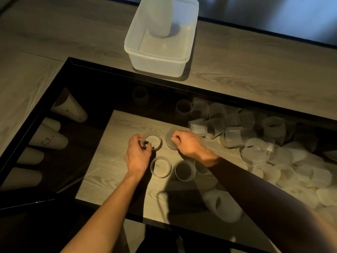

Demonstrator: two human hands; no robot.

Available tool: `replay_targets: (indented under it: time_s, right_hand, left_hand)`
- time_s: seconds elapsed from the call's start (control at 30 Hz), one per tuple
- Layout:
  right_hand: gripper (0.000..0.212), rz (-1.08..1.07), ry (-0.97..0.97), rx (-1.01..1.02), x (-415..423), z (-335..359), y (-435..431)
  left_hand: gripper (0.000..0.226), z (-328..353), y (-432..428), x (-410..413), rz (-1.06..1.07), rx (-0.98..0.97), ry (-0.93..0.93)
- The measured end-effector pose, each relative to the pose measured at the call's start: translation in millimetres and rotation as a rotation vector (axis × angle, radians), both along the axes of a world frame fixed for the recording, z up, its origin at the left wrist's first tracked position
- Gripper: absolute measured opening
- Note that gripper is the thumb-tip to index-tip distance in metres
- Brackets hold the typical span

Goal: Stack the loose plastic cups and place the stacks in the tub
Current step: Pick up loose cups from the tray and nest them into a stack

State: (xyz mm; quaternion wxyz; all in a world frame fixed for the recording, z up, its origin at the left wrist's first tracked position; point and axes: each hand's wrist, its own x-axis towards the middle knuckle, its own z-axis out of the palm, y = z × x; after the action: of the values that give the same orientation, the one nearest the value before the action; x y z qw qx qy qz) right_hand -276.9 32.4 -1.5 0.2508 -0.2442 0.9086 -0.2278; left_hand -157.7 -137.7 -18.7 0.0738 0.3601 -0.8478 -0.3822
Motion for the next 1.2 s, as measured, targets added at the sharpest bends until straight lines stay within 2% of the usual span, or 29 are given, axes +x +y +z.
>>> replay_targets:
  time_s: [0.1,0.17,0.23,0.37,0.5,0.57,0.6,0.67,0.73,0.8,0.9,1.0,1.1,1.2]
  right_hand:
    - [0.019,-0.164,-0.21,-0.158,-5,8,1]
    - [0.021,-0.325,-0.386,-0.293,-7,8,-1]
    - [0.023,-0.472,-0.562,-0.408,-9,7,0]
    - [0.024,-0.613,-0.758,-0.47,-12,1,6]
    - [0.029,-0.669,-0.786,-0.458,-13,-6,9]
    - [0.031,-0.628,-0.713,-0.407,-12,-6,9]
    - [0.03,-0.593,-0.613,-0.375,-11,-5,9]
    - [0.025,-0.551,-0.295,-0.325,-11,1,15]
    - [0.027,-0.634,0.007,-0.276,-13,6,25]
    - [0.034,-0.737,0.167,-0.175,-18,8,36]
    - [0.047,-0.679,0.206,0.035,-21,8,46]
    - [0.052,-0.603,0.166,0.109,-25,3,46]
    - [0.043,-0.574,0.142,0.056,-28,1,40]
    - [0.032,-0.447,0.17,-0.088,-24,3,30]
  left_hand:
    - [0.061,4,7,-6,-0.229,-0.055,0.076]
    - [0.086,5,12,-13,-0.369,-0.04,0.051]
    - [0.099,7,19,-19,-0.462,-0.041,-0.001]
    - [0.1,10,28,-24,-0.559,-0.033,-0.032]
    - [0.099,12,31,-22,-0.622,-0.07,-0.073]
    - [0.094,11,30,-22,-0.601,-0.126,-0.063]
    - [0.092,11,30,-22,-0.58,-0.137,-0.057]
    - [0.088,13,31,-27,-0.571,-0.153,-0.085]
    - [0.084,15,33,-34,-0.634,-0.226,-0.169]
    - [0.083,13,35,-39,-0.7,-0.308,-0.252]
    - [0.087,4,39,-41,-0.742,-0.387,-0.321]
    - [0.097,1,42,-41,-0.748,-0.401,-0.361]
    - [0.106,1,41,-37,-0.733,-0.346,-0.336]
    - [0.092,1,34,-31,-0.674,-0.295,-0.255]
